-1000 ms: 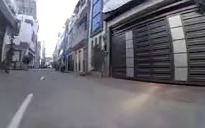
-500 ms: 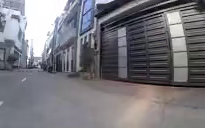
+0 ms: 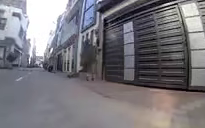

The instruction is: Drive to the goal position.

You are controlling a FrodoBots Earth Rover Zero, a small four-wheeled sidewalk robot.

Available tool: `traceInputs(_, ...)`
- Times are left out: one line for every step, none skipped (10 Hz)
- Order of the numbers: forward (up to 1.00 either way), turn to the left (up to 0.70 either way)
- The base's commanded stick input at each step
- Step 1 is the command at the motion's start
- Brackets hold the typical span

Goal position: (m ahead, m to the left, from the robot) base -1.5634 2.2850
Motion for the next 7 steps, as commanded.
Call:
traceInputs(1.0, -0.27)
traceInputs(1.0, -0.27)
traceInputs(1.0, -0.27)
traceInputs(1.0, -0.27)
traceInputs(1.0, -0.27)
traceInputs(1.0, -0.27)
traceInputs(1.0, -0.27)
